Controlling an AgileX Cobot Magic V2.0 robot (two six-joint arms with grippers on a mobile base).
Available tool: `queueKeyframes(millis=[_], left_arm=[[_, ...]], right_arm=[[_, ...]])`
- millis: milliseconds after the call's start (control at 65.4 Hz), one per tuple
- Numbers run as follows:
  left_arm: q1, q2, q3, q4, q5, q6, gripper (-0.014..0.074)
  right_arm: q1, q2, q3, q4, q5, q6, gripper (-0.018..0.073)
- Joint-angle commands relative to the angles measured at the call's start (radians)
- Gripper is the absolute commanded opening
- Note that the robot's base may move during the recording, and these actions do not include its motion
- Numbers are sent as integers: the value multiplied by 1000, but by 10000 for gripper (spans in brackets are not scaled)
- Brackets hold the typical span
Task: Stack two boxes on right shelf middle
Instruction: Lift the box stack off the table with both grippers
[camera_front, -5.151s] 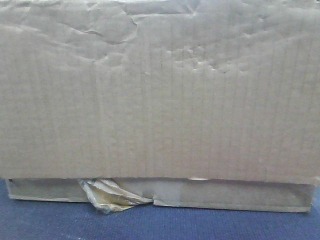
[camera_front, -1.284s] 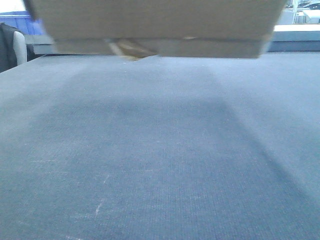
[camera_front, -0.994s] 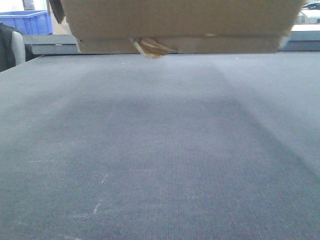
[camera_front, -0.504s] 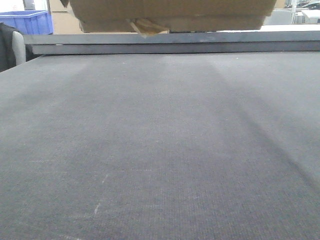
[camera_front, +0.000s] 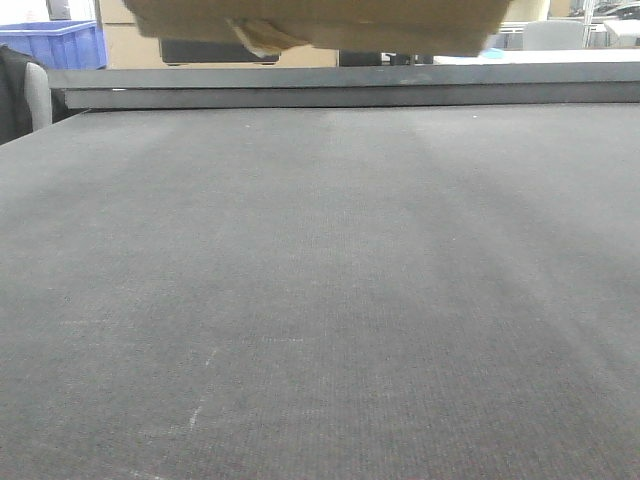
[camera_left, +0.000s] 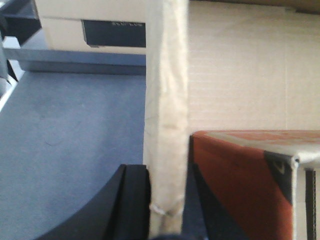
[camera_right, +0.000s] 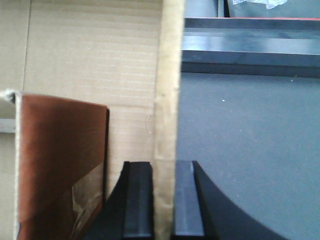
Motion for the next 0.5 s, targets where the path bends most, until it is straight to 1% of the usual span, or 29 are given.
queueKeyframes(millis=[0, 122, 260, 489], left_arm=[[7, -14, -20, 29, -33, 2, -111], [7, -15, -20, 29, -35, 2, -111], [7, -15, -20, 29, -37, 2, -111], [7, -15, -20, 26, -35, 2, -111]], right_arm=[[-5, -7, -6, -24, -48, -2, -162], [-5, -6, -6, -24, -70, 1, -162], [-5, -2, -6, -24, -79, 42, -162], [-5, -2, -6, -24, -70, 42, -162]])
